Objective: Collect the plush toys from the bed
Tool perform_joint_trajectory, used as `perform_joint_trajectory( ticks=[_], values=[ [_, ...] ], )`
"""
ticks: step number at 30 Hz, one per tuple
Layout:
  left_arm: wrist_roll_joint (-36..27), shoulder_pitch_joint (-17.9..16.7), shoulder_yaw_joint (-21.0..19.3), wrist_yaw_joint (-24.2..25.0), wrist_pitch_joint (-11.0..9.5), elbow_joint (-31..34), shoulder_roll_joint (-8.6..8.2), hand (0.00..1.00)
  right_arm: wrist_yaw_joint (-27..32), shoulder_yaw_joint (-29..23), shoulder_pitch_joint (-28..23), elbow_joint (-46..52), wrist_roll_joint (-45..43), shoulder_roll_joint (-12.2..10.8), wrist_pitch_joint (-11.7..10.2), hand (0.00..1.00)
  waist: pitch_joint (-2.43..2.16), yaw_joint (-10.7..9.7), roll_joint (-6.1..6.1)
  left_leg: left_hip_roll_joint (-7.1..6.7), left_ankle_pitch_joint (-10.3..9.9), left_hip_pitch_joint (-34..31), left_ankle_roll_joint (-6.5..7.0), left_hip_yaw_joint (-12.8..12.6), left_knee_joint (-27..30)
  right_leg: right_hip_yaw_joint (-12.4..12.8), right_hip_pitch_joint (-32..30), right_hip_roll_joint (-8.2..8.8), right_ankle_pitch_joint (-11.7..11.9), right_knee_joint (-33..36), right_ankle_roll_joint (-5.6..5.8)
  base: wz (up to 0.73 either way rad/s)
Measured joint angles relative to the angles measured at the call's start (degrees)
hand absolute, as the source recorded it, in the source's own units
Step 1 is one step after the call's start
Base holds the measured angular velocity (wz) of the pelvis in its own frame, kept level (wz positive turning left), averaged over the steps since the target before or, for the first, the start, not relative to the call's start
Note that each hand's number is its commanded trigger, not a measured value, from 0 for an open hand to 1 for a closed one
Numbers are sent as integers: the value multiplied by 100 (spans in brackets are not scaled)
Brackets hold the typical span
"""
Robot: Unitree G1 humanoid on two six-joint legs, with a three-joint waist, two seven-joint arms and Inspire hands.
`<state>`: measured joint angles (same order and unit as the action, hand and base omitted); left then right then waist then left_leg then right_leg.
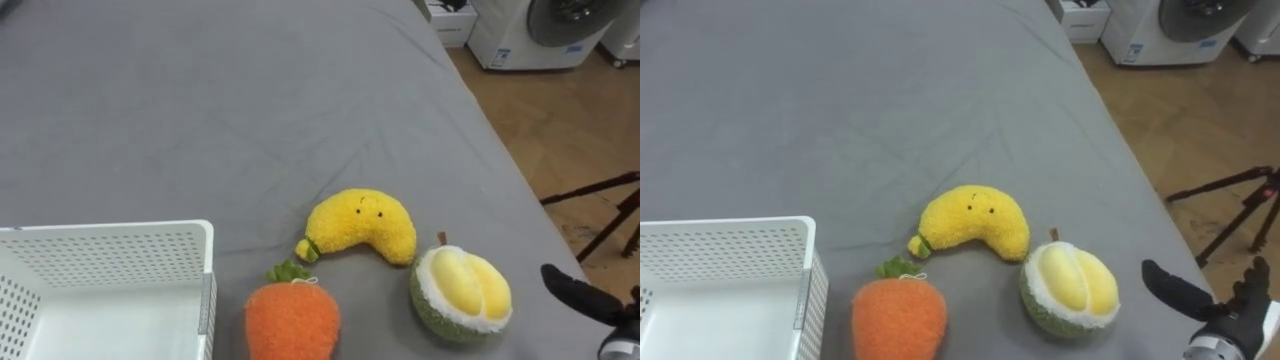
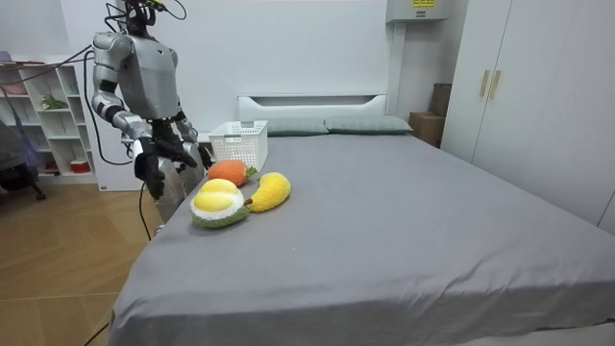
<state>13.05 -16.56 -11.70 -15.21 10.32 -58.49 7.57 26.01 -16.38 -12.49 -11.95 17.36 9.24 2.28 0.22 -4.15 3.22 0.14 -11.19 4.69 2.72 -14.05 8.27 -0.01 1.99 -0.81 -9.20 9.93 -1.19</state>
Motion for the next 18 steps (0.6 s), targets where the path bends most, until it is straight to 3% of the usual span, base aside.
perform_joint_trajectory(
  ticks=[18],
  values=[
    [-7,24,131,-14,-75,-120,1,0,-574,447,38,419,-433,59,-41,0,-20,47,-24,1,0,-1,-1,9,2,-27,-7,0,1,-6,-2,0]
  ],
)
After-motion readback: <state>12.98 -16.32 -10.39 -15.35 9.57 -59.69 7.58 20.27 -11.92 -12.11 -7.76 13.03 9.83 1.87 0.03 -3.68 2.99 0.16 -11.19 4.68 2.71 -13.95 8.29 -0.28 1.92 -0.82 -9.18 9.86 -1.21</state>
